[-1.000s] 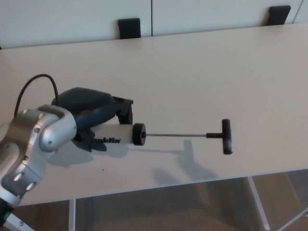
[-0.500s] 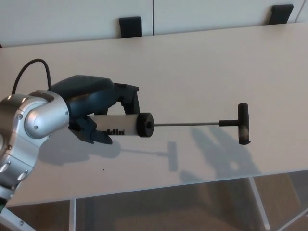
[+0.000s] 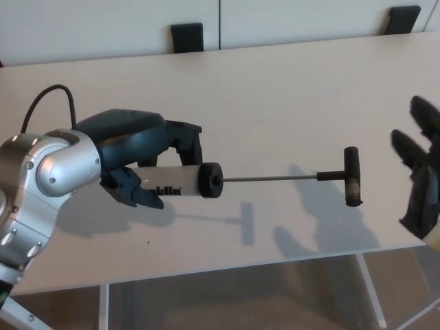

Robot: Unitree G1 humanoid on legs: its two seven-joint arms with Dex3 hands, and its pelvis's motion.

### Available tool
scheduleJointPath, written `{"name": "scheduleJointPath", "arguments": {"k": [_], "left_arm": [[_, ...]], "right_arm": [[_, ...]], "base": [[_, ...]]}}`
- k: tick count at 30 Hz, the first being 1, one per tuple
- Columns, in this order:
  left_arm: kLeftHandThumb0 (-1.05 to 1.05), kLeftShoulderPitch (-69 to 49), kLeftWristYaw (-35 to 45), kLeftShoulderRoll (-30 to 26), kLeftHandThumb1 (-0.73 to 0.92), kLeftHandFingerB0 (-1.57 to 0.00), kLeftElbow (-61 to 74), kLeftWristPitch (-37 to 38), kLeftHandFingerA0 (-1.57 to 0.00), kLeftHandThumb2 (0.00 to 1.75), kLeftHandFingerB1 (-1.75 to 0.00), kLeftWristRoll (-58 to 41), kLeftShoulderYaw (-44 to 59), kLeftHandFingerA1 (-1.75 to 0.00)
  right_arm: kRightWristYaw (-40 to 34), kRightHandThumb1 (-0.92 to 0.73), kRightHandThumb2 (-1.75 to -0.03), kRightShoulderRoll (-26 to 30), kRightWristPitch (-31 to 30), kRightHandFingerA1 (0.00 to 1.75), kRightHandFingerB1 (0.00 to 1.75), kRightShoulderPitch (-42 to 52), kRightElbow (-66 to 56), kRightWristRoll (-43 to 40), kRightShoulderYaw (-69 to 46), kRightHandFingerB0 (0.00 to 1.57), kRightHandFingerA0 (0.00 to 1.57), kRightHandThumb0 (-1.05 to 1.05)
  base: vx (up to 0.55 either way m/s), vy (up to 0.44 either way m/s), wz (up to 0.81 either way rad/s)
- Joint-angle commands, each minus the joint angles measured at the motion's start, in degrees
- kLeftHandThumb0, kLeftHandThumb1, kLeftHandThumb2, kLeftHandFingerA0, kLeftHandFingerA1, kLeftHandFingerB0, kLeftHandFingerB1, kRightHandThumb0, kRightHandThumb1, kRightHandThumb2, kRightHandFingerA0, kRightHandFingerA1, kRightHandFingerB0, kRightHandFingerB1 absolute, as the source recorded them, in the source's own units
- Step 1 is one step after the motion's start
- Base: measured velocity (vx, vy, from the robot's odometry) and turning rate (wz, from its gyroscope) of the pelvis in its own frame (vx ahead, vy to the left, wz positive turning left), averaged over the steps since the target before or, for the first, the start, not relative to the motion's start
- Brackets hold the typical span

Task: The robot walks towards a desk on which an air pump is kept in the middle. It lifts it up and holds it with its left hand and uses its right hand to compress it by pushing its handle inwards.

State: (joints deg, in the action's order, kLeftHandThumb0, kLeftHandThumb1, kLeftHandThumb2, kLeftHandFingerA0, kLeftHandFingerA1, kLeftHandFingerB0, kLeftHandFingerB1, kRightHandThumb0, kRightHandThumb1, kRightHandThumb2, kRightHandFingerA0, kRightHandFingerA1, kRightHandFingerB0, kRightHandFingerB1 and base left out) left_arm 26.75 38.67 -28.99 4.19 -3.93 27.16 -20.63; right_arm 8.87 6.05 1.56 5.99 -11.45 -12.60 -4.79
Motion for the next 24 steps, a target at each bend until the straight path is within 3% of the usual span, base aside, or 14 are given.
{"name": "scheduleJointPath", "arguments": {"k": [1, 10, 11, 13, 14, 15, 16, 19, 20, 22, 23, 24], "left_arm": [[-0.20, -0.2, 0.8, -0.3, 0.80, -0.55, 0.4, -1.8, -0.73, 0.62, -1.31, -0.5, 0.7, -1.53], [-0.18, -0.8, 0.3, -0.2, 0.81, -0.55, 0.2, -0.9, -0.71, 0.61, -1.32, -0.6, 0.1, -1.53], [-0.05, -1.0, 0.2, -0.1, 0.90, -0.46, 0.3, -0.7, -0.59, 0.53, -1.41, -0.6, 0.0, -1.67], [-0.05, -1.2, 0.2, -0.1, 0.90, -0.46, 0.4, -0.6, -0.59, 0.53, -1.41, -0.6, -0.1, -1.67], [-0.21, -1.4, 0.1, -0.2, 0.79, -0.57, 0.4, -0.5, -0.75, 0.66, -1.29, -0.6, -0.1, -1.50], [-0.21, -1.5, 0.1, -0.2, 0.79, -0.57, 0.4, -0.4, -0.75, 0.66, -1.29, -0.6, -0.1, -1.50], [-0.05, -1.7, 0.2, -0.3, 0.86, -0.49, 0.5, -0.4, -0.59, 0.54, -1.40, -0.5, -0.2, -1.64], [-0.04, -2.0, 0.2, -0.5, 0.86, -0.49, 0.7, -0.3, -0.59, 0.54, -1.41, -0.2, -0.4, -1.65], [-0.21, -2.1, 0.1, -0.5, 0.79, -0.56, 0.6, -0.2, -0.77, 0.66, -1.30, 0.0, -0.5, -1.52], [-0.21, -2.2, 0.1, -0.6, 0.79, -0.56, 0.6, -0.2, -0.77, 0.66, -1.30, 0.2, -0.6, -1.52], [-0.04, -2.3, 0.1, -0.7, 0.83, -0.50, 0.6, -0.1, -0.59, 0.55, -1.38, 0.3, -0.7, -1.62], [-0.04, -2.3, 0.2, -0.8, 0.83, -0.50, 0.6, -0.1, -0.59, 0.55, -1.38, 0.4, -0.8, -1.62]], "right_arm": [[1.5, -0.79, -1.18, -1.6, -3.3, 0.19, 0.13, -0.7, 0.9, -4.1, 0.1, 0.09, 0.09, -0.92], [2.5, -0.78, -1.17, -2.9, -5.4, 0.19, 0.14, -1.1, -0.2, -6.7, -0.2, 0.08, 0.08, -0.93], [2.4, -0.78, -1.17, -3.1, -5.5, 0.20, 0.14, -1.1, -0.6, -6.9, -0.2, 0.09, 0.09, -0.92], [2.4, -0.78, -1.17, -3.2, -5.6, 0.20, 0.14, -1.1, -0.8, -7.0, -0.3, 0.09, 0.09, -0.92], [2.3, -0.77, -1.17, -3.3, -5.7, 0.20, 0.14, -1.1, -1.0, -7.0, -0.2, 0.09, 0.09, -0.93], [2.3, -0.77, -1.17, -3.4, -5.8, 0.20, 0.14, -1.2, -1.2, -7.0, -0.2, 0.09, 0.09, -0.93], [2.2, -0.76, -1.16, -3.4, -5.9, 0.22, 0.15, -1.1, -1.4, -7.0, -0.3, 0.09, 0.10, -0.92], [2.1, -0.76, -1.16, -3.5, -6.0, 0.25, 0.17, -1.1, -2.2, -7.3, -0.5, 0.10, 0.10, -0.92], [2.2, -0.75, -1.15, -3.5, -6.0, 0.27, 0.18, -1.1, -2.4, -7.5, -0.6, 0.10, 0.10, -0.92], [2.2, -0.75, -1.15, -3.5, -6.1, 0.27, 0.18, -1.1, -2.7, -7.6, -0.8, 0.10, 0.10, -0.92], [2.4, -0.76, -1.16, -3.3, -5.8, 0.27, 0.16, -1.2, -2.8, -7.4, -0.8, 0.09, 0.10, -0.92], [2.6, -0.76, -1.16, -3.1, -5.5, 0.27, 0.16, -1.2, -2.8, -7.2, -0.8, 0.09, 0.10, -0.92]], "base": [[0.00, 0.000, 0.00], [0.00, 0.000, 0.00], [0.00, 0.000, 0.00], [0.00, 0.000, 0.00], [0.00, 0.000, 0.00], [0.00, 0.000, 0.00], [0.00, 0.000, 0.00], [0.00, 0.000, 0.00], [0.00, 0.000, 0.00], [0.00, 0.000, 0.00], [0.00, 0.000, 0.00], [0.00, 0.000, 0.00]]}}
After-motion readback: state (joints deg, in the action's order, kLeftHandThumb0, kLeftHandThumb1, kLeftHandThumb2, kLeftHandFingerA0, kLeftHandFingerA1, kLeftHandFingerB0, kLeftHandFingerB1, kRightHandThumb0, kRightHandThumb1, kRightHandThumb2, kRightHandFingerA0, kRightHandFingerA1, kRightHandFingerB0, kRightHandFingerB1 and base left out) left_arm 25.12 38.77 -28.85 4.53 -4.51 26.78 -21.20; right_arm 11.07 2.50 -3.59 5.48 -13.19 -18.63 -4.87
